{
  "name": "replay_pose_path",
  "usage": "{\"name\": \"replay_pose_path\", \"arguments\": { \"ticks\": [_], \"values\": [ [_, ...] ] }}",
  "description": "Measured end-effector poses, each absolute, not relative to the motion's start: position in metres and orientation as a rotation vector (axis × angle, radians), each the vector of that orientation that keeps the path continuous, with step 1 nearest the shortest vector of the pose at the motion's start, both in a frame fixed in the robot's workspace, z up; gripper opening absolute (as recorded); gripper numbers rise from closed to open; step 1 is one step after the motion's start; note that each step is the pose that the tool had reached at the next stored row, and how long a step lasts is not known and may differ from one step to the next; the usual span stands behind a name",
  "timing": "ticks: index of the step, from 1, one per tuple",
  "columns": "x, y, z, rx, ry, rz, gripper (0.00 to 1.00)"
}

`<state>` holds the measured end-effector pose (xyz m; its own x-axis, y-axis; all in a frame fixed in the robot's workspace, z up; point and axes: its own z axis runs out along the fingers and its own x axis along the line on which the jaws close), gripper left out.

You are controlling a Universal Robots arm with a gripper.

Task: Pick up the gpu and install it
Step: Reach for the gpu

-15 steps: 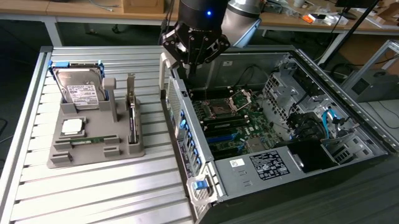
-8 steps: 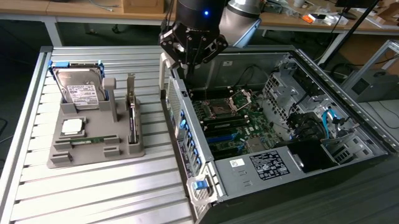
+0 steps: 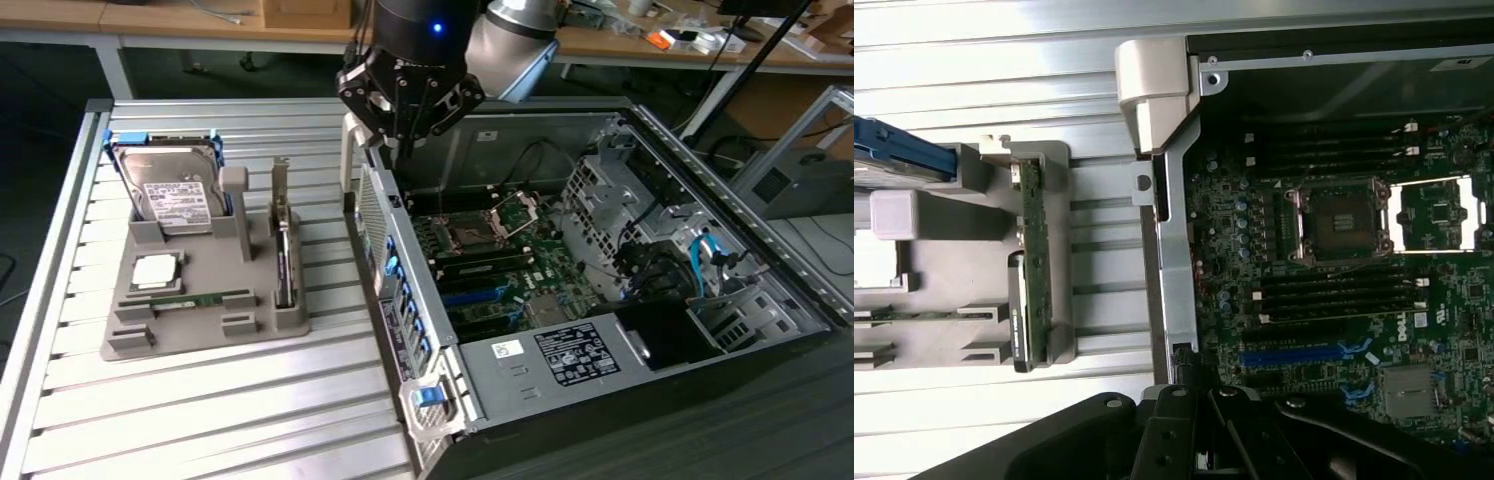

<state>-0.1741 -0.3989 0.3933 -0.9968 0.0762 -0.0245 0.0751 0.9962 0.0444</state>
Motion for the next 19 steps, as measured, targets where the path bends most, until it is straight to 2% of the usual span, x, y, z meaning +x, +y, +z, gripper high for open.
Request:
{"name": "replay_pose_path", "arguments": {
  "ticks": [19],
  "values": [
    [-0.1820, -0.3989, 0.3933, 0.118, 3.112, 0.068, 0.11]
  ]
}}
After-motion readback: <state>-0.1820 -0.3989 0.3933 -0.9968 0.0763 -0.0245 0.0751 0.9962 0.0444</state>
